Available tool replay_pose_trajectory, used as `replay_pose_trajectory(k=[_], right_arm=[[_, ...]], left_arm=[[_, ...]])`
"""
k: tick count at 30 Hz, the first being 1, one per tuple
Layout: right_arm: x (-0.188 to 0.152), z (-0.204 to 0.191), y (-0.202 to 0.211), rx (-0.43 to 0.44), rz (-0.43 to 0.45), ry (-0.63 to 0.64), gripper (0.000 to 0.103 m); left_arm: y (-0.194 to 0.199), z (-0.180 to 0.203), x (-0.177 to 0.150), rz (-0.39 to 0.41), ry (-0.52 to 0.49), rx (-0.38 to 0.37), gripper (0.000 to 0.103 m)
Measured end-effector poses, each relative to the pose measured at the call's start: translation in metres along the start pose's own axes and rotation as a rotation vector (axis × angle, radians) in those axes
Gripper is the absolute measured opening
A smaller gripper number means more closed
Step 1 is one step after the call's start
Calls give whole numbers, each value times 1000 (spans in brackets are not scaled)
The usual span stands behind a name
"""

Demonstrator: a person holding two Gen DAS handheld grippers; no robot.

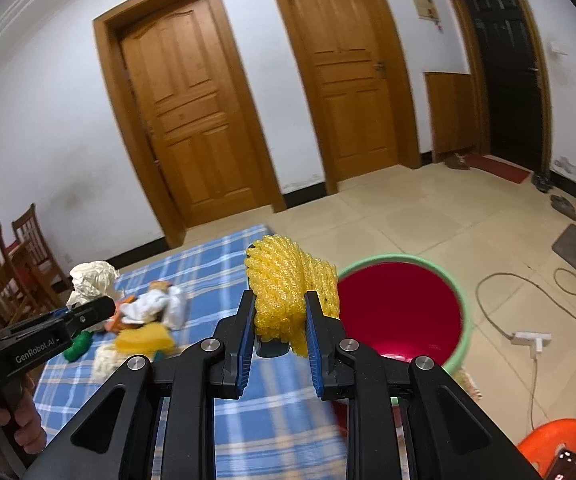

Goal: Collect trash
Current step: 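Carry the white paper with the left tool while the right tool carries the foam net to the red bucket, then open the left tool to drop the paper into the bucket while the right tool releases the net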

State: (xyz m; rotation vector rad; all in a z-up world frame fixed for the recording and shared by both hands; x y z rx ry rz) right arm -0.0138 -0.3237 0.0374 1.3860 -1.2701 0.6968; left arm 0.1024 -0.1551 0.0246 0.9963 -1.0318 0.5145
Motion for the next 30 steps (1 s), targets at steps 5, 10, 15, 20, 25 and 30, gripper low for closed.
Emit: replay_pose_trajectory(k=[5, 10, 15, 20, 25, 30], right_arm=[[-1, 30, 4, -65, -1, -31, 24], [-4, 60, 7, -123, -4, -46, 24], [-14, 88, 0, -172, -38, -73, 24], [-25, 116, -13, -216, -87, -105, 24], [-34, 132, -31, -233, -124, -122, 24], [-45, 144, -46, -240, -157, -150, 24]], left_arm=[[-20, 31, -4, -25, -32, -45, 24], [-42, 63, -7, -40, -71, -91, 24], [-67, 92, -16, -70, -97, -133, 24], [-93, 115, -28, -103, -133, -170, 24], [-120, 128, -43, -156, -138, -189, 24], [-141, 136, -59, -210, -146, -178, 24]])
Point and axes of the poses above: each gripper's, at about its wrist camera, not at the fingertips, and y roughly against the way its jaws point, z to its right, x to its top, the point moved 3 cm from there along -y, roughly the way its jaws point, and after that the axes turned 13 degrees about z, right-handed, at the moved point
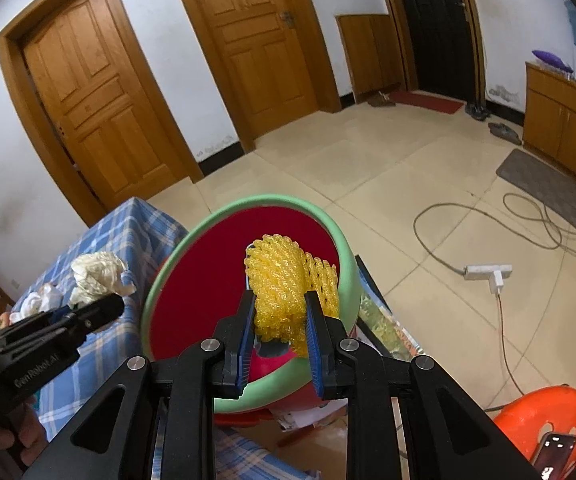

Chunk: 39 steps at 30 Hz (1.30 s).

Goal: Collect trash
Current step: 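Open the left tool to drop the paper into the bucket while the right tool releases the net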

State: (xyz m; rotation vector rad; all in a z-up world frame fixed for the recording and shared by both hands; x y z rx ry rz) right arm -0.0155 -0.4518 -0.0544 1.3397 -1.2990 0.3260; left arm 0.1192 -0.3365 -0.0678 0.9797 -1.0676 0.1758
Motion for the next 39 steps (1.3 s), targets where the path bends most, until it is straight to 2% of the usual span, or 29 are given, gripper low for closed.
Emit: replay_pose_trajectory(k=[11, 17, 20, 31, 34, 35, 39], right_arm=[[-6, 11, -16, -8, -28, -27, 24], [-4, 10, -14, -16, -20, -26, 24], [-3, 10, -14, -18, -19, -27, 24], [-4, 7, -18, 3, -30, -4, 26], [-7, 3, -23, 9, -46, 0, 32], [-7, 3, -23, 14, -47, -8, 39], [-7, -4, -18, 29, -36, -9, 41]], left_arm=[[-19, 12, -11, -62, -41, -3, 25], [-17, 18, -12, -56, -67, 14, 47], [-13, 16, -11, -46, -66, 28, 52], [8, -5, -11, -34, 5, 58, 54], [16, -12, -12, -34, 24, 72, 54], [19, -15, -11, -31, 29, 79, 54], [34, -28, -10, -15, 56, 103, 54]])
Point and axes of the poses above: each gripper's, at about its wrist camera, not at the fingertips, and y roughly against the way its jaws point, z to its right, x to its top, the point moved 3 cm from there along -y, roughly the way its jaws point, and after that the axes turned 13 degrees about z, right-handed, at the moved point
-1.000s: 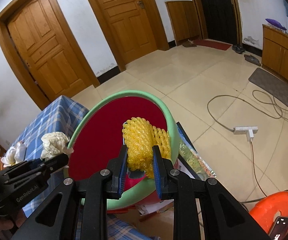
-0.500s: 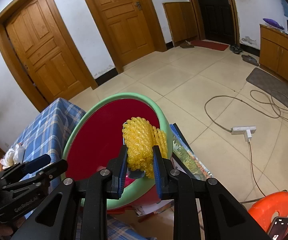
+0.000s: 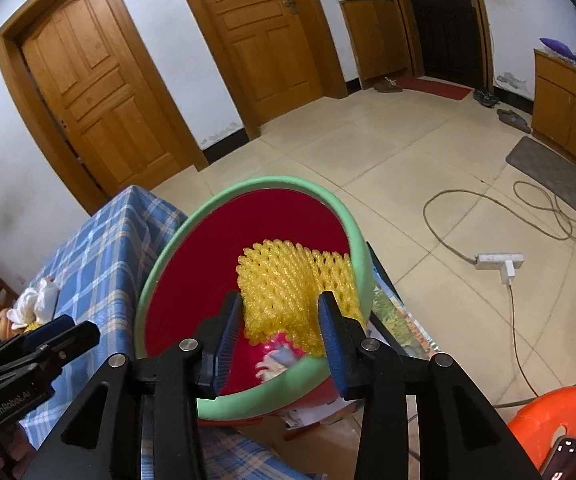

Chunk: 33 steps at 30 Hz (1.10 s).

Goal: Collect trash
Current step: 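Open the left tool to drop the paper into the bucket while the right tool releases the net, then move both open tools back over the items on the table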

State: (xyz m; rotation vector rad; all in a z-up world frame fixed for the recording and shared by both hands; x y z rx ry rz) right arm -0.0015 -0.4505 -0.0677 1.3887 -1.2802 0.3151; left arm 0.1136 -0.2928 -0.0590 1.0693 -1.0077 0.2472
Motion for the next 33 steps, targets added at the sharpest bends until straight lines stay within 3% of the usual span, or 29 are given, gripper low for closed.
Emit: replay_pose_trajectory(k=[19, 33], right_arm=[[16, -68, 66, 104, 104, 59, 45], [11, -137, 108, 239, 134, 141, 49]], left_arm=[[99, -79, 8, 127, 116, 132, 54], [198, -166, 1, 235, 166, 359, 54]])
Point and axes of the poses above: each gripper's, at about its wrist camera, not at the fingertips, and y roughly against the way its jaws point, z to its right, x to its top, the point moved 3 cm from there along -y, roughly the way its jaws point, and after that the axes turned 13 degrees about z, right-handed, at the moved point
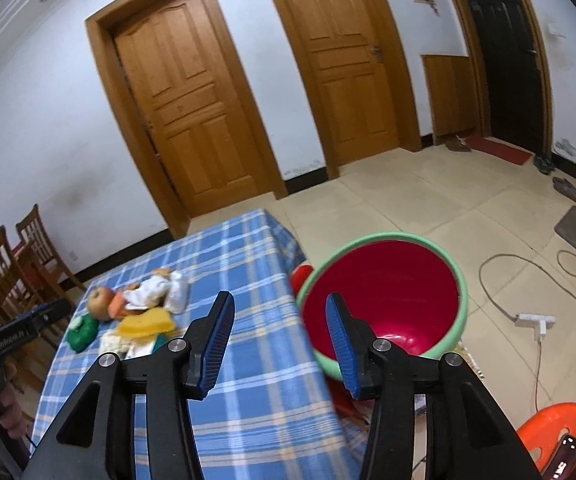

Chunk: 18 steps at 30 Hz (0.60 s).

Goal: Collect trash
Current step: 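Move both open tools back over the items on the table, then grasp another crumpled white paper with the left tool while the right tool grasps a yellow foam net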

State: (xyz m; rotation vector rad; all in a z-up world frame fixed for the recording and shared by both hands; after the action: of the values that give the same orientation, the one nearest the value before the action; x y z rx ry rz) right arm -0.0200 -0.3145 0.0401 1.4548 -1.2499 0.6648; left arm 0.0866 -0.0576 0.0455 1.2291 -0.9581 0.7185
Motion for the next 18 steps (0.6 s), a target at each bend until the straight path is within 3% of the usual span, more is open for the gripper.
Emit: replay_pose_trajectory(k=[10, 18], right_arm=[[-10, -45, 3, 77, -33, 43, 52], [-25, -81, -10, 125, -81, 101, 56]], left_arm=[[9, -71, -10, -30, -14, 134, 57], [-12, -86, -40, -97, 57, 91, 57]])
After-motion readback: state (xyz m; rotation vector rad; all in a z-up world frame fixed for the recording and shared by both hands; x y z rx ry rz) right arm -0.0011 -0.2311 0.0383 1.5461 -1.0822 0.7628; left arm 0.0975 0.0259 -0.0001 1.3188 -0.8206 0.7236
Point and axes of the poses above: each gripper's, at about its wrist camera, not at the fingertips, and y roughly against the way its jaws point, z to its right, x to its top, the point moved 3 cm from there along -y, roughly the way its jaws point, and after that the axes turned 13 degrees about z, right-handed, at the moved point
